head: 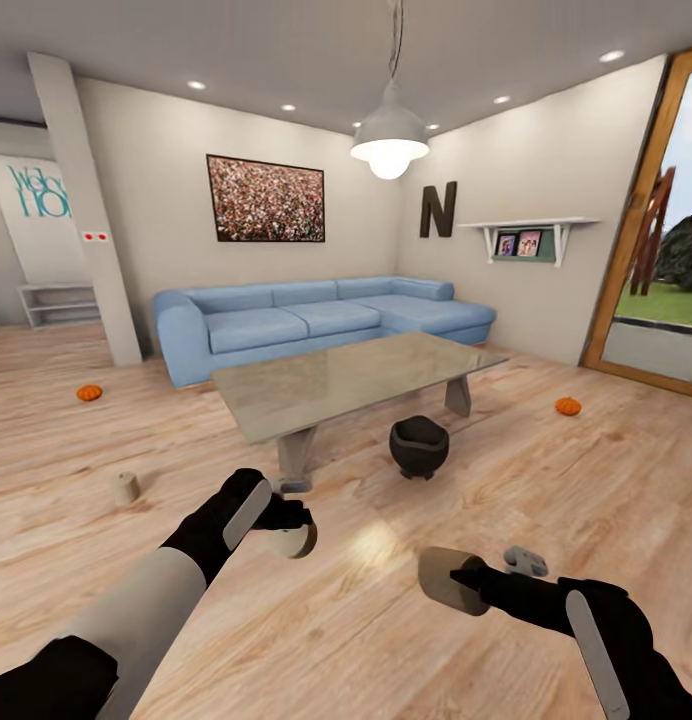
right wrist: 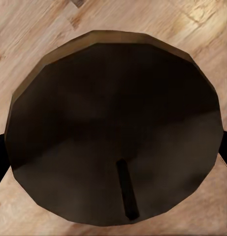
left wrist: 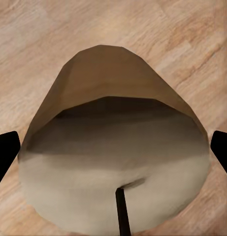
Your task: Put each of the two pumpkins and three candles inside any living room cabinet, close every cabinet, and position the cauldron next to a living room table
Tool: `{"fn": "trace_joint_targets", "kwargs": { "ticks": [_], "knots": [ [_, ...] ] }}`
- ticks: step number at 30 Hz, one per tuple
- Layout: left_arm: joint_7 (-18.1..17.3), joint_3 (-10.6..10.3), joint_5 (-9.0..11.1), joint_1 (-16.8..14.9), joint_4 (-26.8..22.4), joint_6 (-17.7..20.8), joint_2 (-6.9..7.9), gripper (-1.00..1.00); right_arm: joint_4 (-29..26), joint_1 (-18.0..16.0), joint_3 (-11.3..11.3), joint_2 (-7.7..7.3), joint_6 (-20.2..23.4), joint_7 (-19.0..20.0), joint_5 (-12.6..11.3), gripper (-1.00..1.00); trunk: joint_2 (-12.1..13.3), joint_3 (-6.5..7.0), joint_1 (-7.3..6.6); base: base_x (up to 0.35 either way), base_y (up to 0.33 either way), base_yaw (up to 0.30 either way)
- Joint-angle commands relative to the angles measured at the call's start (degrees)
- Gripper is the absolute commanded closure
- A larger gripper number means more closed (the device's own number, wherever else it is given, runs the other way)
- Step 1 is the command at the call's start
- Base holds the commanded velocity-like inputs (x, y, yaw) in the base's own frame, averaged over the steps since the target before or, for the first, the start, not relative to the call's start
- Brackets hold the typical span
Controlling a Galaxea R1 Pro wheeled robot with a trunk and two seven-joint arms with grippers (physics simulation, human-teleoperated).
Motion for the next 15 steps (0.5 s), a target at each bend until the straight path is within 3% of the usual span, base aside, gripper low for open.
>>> {"fn": "trace_joint_targets", "kwargs": {
  "ticks": [1, 7, 15],
  "knots": [
    [0.7, -0.2, 0.5, 0.0, -0.1, 0.1, 0.03, 1.00, 0.0, -0.1, -0.1, -0.01, 0.3, 0.5, -0.1, 1.00, 0.0, -0.06, -0.02, 0.000, 0.000, -0.290],
    [0.7, -0.2, 0.5, 0.0, -0.1, 0.1, 0.03, 1.00, 0.1, -0.1, -0.1, -0.04, 0.3, 0.5, -0.1, 1.00, 0.0, -0.06, -0.02, -0.028, 0.015, -0.291],
    [0.7, -0.3, 0.5, 0.0, -0.1, 0.1, 0.03, 1.00, 0.2, -0.1, -0.1, -0.04, 0.3, 0.5, -0.1, 1.00, 0.0, -0.06, -0.02, -0.137, 0.091, -0.291]
  ]
}}
